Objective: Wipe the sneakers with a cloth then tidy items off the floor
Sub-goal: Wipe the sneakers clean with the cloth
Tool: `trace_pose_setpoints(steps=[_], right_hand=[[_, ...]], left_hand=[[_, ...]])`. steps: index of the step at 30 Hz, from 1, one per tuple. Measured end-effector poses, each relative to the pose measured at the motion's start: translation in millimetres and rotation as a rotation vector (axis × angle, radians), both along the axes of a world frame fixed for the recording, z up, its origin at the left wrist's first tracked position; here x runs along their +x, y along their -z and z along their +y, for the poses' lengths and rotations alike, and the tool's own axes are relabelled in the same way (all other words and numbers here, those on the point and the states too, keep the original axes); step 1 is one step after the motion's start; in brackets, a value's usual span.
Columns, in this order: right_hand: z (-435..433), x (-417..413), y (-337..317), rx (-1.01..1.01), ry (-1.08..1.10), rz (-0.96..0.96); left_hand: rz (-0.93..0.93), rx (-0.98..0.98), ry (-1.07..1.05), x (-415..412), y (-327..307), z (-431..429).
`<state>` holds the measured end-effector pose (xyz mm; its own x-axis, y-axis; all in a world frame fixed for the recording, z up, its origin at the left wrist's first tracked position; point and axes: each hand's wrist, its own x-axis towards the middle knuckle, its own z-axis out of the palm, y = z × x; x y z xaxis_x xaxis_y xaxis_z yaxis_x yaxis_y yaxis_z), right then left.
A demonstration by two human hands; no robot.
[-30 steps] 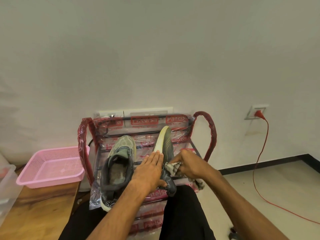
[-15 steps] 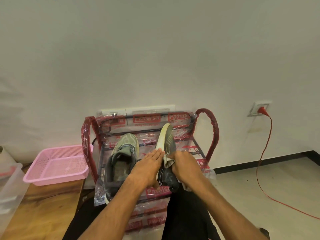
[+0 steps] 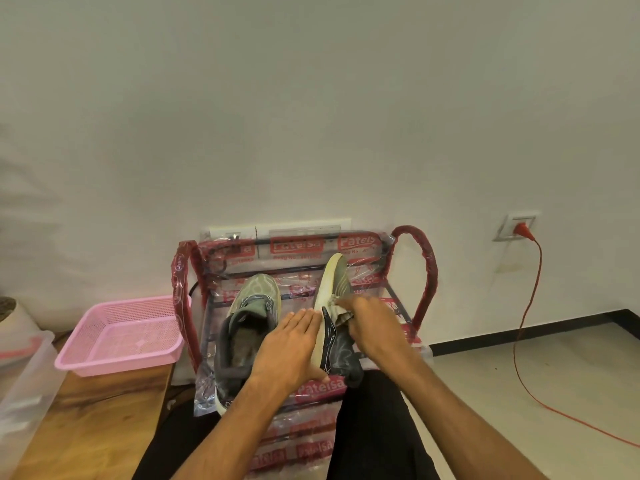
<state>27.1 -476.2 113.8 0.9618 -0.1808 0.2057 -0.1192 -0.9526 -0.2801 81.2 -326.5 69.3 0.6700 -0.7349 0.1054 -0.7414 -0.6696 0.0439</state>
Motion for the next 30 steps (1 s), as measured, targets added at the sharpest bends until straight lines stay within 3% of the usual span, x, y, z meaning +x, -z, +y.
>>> trace_pose_setpoints(steps=[4,11,18,30], right_hand=[[17,-7,21,-0.096,-0.09,-0.003],[5,7,30,-0.173,-0.036,-0.024],[9,20,32,-0.378,-0.168,0.013],[1,43,34,-0.481,-0.247,0.021]], left_hand=[[-0.015,0.056,0.03,4,-1,4],[-0.024,0.091,0.035,1,-1,-2],[-0.01,0.11,-0.008,2,-3,1],[-0.018,0.136,-0.034,0,-6,-4]])
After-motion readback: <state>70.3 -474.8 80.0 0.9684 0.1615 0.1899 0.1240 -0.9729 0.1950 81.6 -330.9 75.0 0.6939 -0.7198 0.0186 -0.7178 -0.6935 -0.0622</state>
